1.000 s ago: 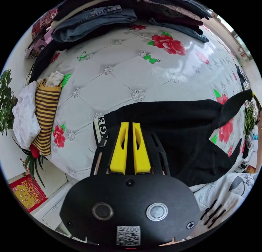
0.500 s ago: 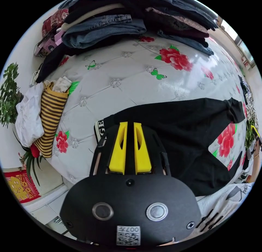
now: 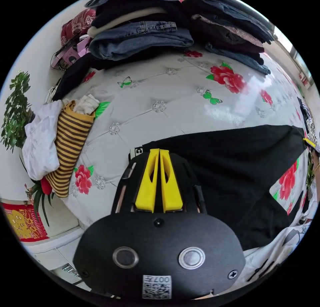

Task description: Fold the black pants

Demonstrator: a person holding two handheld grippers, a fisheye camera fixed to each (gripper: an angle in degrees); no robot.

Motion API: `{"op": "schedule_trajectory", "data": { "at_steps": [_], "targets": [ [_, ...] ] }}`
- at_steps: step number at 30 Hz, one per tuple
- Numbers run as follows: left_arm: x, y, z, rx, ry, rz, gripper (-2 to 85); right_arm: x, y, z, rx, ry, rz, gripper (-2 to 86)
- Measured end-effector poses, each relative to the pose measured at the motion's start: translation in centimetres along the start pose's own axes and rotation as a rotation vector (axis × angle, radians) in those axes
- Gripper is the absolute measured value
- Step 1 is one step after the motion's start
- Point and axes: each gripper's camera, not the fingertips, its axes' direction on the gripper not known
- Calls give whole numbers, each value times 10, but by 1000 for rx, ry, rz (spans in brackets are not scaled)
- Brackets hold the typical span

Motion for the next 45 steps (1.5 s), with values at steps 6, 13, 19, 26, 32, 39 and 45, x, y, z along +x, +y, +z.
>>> {"op": "schedule_trajectory", "data": {
  "at_steps": [6, 13, 19, 26, 32, 39, 45],
  "targets": [
    [-1, -36, -18, 55, 92, -22, -6, 57, -21, 18, -79, -34, 165, -1],
    [-28, 53, -97, 212, 38, -197, 61, 41, 1, -31, 173, -255, 42, 4],
    [-43, 146, -100, 143, 71, -232, 116, -91, -60, -63, 237, -561, -409, 14],
    [-27, 155, -59, -36, 133, -206, 42, -279, -112, -85, 247, -674, -793, 46],
    [-11, 168, -81, 40, 116, -126, -8, -360, -101, -35, 71, -538, -939, 38],
    [-20, 225, -118, 57, 198, -125, -9, -314, 3, -62, 200, -530, -1302, 2],
    [-13, 265, -123, -3, 311, -113, -10, -292, -2, -72, 46, -616, -1459, 10]
  ]
}}
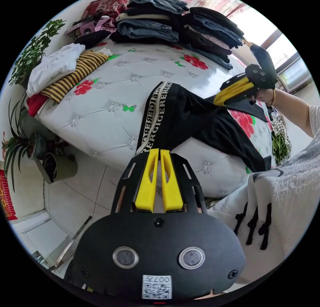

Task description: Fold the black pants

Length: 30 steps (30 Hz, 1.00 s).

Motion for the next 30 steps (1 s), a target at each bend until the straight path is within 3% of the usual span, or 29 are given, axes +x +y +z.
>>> {"op": "schedule_trajectory", "data": {
  "at_steps": [4, 9, 11, 15, 17, 19, 22, 27, 30],
  "targets": [
    [8, 6, 2, 0, 18, 14, -10, 99, -4, -27, 221, -158, 364, 34],
    [14, 4, 1, 12, -14, 63, -9, 152, -21, 29, 216, -498, 533, 53],
    [11, 5, -1, 22, -5, 47, -9, 145, -32, 46, 111, -499, 498, 46],
    [3, 8, 1, 34, 13, -14, -9, 65, -44, -7, 232, -324, 104, 38],
    [2, 8, 5, 28, 4, -28, -9, 25, -42, -16, 186, -329, -72, 44],
    [1, 6, 10, 13, 9, -30, -9, -4, -35, 0, 21, -404, -190, 52],
    [0, 2, 12, 11, 5, -26, -9, -3, -22, 18, -75, -356, -151, 60],
    [-4, 5, 11, 22, 11, -15, -9, 31, -14, -7, 141, -297, 13, 68],
    [-10, 6, 11, 25, 26, -30, -9, 15, -27, 11, 38, -265, -66, 71]
  ]
}}
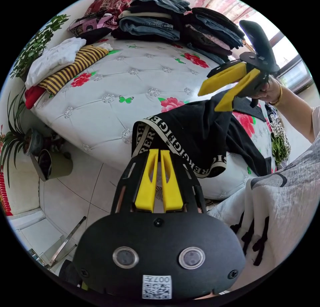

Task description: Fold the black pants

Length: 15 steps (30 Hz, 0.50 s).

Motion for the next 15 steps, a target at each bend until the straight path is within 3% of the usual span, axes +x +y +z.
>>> {"op": "schedule_trajectory", "data": {
  "at_steps": [5, 9, 11, 15],
  "targets": [
    [-8, 2, 0, 7, 7, -3, -9, -51, -5, 30, -88, -78, -177, 62],
    [-16, 3, -1, 10, 15, -6, -9, -56, -11, 66, -226, 157, -149, 17],
    [-21, 2, -7, 8, 9, -12, -10, -46, -23, 45, -170, 276, -119, 8],
    [-49, -13, -46, 85, -2, -36, -9, -1, -67, -61, 147, 592, 87, 1]
  ]
}}
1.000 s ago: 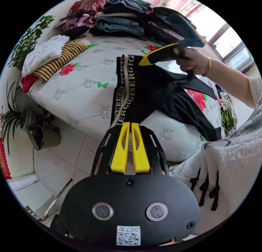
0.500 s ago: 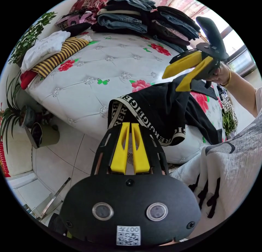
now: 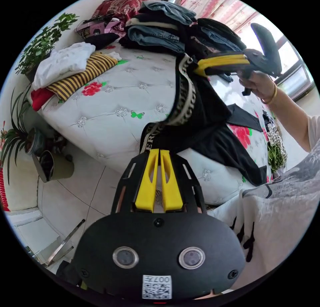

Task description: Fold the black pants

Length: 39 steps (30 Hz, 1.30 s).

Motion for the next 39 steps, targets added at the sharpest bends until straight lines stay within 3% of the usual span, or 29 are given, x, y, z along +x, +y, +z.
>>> {"op": "schedule_trajectory", "data": {
  "at_steps": [3, 6, 9, 13, 16, 21, 24, 28, 33, 39],
  "targets": [
    [-35, -30, -13, 82, -49, -52, -9, 61, -41, -7, 75, 121, 200, 4],
    [-76, -48, 6, 35, -53, -191, -5, 103, -38, 9, -10, 118, 445, 11],
    [-96, -35, -2, 83, -112, -250, 8, 93, 13, -7, 41, 35, 538, 18],
    [-110, -15, -5, 78, -124, -266, 37, 38, 130, -24, -42, -7, 702, 29],
    [-132, -1, 6, 19, -31, -349, 52, -13, 224, -45, -135, -76, 943, 39],
    [-180, 19, 28, -7, 340, -558, 82, -117, 350, -102, -184, -88, 1453, 56],
    [-199, 14, 49, -28, 501, -618, 99, -181, 408, -130, -50, -96, 1819, 63],
    [-214, 0, 70, -57, 523, -648, 87, -242, 449, -125, 268, -167, 2132, 69],
    [-233, -5, 87, -84, 538, -693, 3, -252, 447, -111, 484, -134, 2240, 42],
    [-243, -13, 69, 19, 682, -624, -9, -262, 429, -117, 777, -116, 2254, 3]
  ]
}}
